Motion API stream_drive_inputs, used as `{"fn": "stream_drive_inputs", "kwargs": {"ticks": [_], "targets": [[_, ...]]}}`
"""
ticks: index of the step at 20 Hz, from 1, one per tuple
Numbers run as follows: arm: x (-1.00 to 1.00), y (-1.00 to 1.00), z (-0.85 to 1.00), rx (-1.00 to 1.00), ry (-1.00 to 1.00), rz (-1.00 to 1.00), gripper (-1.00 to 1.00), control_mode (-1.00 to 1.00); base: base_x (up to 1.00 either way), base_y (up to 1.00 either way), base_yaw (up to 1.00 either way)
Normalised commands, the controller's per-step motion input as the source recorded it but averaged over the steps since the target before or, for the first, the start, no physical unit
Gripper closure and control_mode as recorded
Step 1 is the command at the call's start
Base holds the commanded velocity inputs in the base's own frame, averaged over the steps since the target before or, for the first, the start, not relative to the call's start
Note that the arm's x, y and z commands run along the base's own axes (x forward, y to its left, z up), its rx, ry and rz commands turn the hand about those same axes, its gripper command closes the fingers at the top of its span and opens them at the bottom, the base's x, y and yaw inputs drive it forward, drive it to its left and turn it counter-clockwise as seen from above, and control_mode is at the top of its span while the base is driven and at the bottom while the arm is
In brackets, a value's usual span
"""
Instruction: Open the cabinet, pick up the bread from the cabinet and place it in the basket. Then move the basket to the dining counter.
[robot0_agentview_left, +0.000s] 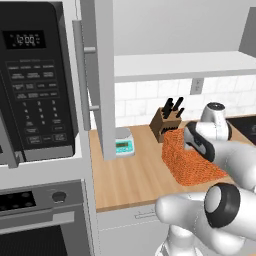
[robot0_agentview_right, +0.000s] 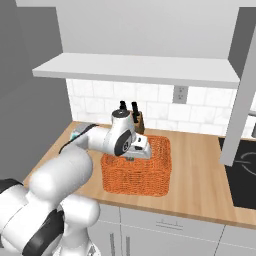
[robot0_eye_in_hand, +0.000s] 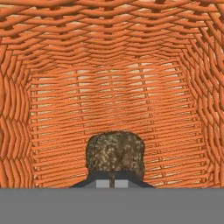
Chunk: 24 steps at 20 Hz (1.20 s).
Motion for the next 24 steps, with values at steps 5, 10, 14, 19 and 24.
{"fn": "stream_drive_inputs", "kwargs": {"ticks": [5,10,14,19,24], "targets": [[0.00,0.00,-0.14,0.00,0.03,0.00,1.00,-1.00,0.00,0.00,0.00],[-0.81,0.00,0.09,0.03,-0.13,-0.05,1.00,-1.00,0.00,0.00,0.00],[-0.63,0.00,0.53,0.01,-0.19,-0.20,-1.00,-1.00,0.00,0.00,0.00],[-0.53,-0.11,0.60,0.01,-0.04,-0.32,-1.00,-1.00,0.00,0.00,0.00],[-0.58,-0.32,0.27,0.17,0.08,-0.43,-1.00,-1.00,0.00,0.00,0.00]]}}
